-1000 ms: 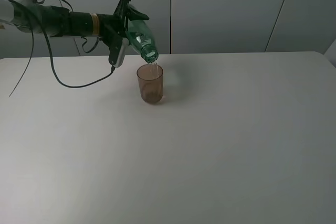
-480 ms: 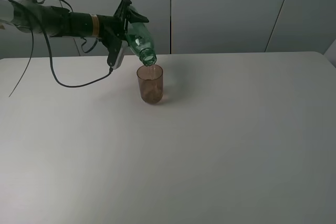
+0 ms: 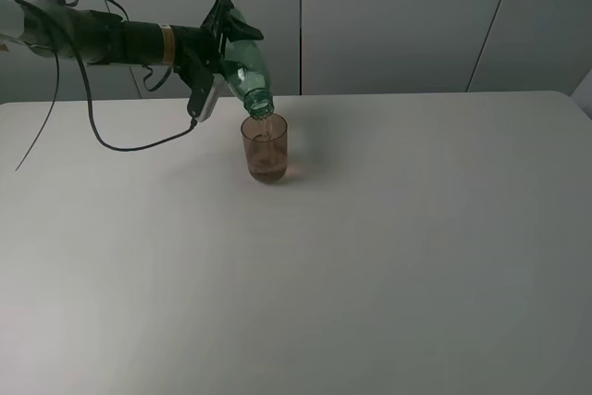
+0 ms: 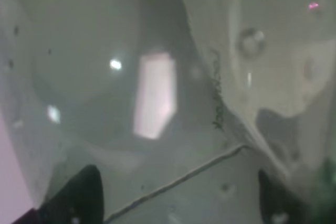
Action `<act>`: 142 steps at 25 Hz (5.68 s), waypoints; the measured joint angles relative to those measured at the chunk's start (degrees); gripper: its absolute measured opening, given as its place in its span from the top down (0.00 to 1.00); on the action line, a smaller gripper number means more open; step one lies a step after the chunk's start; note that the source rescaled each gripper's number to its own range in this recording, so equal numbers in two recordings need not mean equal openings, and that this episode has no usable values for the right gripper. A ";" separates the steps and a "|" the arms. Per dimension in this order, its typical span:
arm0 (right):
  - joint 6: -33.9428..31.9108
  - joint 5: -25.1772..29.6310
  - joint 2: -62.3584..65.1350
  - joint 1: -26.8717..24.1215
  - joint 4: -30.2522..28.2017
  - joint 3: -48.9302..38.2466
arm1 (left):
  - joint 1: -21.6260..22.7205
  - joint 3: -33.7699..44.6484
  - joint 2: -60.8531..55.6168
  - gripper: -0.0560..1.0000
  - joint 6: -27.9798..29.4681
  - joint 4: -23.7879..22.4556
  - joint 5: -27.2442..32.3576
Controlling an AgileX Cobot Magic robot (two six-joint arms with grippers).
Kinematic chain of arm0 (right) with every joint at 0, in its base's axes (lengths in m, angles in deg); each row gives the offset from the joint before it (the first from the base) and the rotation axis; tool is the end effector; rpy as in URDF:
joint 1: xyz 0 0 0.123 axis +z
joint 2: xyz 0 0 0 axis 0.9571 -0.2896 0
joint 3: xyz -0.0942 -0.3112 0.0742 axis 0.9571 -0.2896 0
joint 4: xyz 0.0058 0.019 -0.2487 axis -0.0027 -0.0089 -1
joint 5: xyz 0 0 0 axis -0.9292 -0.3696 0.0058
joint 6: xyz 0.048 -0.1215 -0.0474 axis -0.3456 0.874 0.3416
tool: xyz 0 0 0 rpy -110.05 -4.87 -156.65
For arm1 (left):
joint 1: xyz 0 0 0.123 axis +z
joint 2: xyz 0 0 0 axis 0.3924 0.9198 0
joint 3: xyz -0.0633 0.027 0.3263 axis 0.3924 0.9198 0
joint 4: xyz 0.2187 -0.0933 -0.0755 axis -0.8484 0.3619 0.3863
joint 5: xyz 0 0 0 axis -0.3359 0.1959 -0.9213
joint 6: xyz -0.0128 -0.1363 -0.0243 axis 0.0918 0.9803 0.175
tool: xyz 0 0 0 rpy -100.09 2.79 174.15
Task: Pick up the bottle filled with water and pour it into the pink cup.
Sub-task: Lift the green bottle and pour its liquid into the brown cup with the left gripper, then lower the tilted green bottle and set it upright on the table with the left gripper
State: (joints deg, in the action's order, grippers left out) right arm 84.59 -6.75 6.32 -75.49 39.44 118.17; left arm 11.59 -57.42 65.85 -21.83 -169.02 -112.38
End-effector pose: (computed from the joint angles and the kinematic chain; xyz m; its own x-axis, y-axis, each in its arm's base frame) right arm -0.0159 0.0026 0.2509 -0.4823 0.0370 -0.8752 0.0366 0.9991 0.0220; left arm 0.5580 -0.2086 0.1682 0.8404 0.4559 0.2930 -0.0957 -0.4073 0.9083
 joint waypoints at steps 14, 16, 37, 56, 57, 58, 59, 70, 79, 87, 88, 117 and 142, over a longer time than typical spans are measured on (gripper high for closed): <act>0.00 0.00 0.00 0.00 0.00 0.00 | 0.00 0.00 -1.51 0.95 -1.36 0.51 -1.33; 0.00 0.00 0.00 0.00 0.00 0.00 | 0.00 0.00 -1.60 0.95 -1.46 0.64 -1.59; 0.00 0.00 0.00 0.00 0.00 0.00 | -0.48 0.00 -1.73 0.95 -8.76 1.82 -2.87; 0.00 0.00 0.00 0.00 0.00 0.00 | -1.02 0.00 -2.84 0.95 -17.84 2.15 -3.25; 0.00 0.00 0.00 0.00 0.00 0.00 | -1.02 0.00 -2.84 0.95 -18.36 2.15 -3.25; 0.00 0.00 0.00 0.00 0.00 0.00 | -1.02 0.00 -2.84 0.95 -18.77 2.15 -3.14; 0.00 0.00 0.00 0.00 0.00 0.00 | -1.04 0.00 -2.84 0.95 -19.08 2.05 -3.14; 0.00 0.00 0.00 0.00 0.00 0.00 | -1.65 0.00 -2.84 0.95 -16.05 3.79 -3.12; 0.00 0.00 0.00 0.00 0.00 0.00 | -0.08 0.00 -2.84 0.95 8.62 6.09 -0.56; 0.00 0.00 0.00 0.00 0.00 0.00 | 4.05 3.21 -3.62 0.95 51.85 6.09 1.26; 0.00 0.00 0.00 0.00 0.00 0.00 | 4.69 4.10 -4.15 0.95 58.71 6.09 1.26; 0.00 0.00 0.00 0.00 0.00 0.00 | 13.20 48.50 -13.75 0.95 58.66 57.07 -17.49; 0.00 0.00 0.00 0.00 0.00 0.00 | 13.09 49.84 -7.41 0.95 49.70 56.15 -21.51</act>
State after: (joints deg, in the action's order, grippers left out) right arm 84.59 -6.75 6.32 -75.49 39.44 118.17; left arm 24.68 -7.57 58.44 27.87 -112.87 -133.89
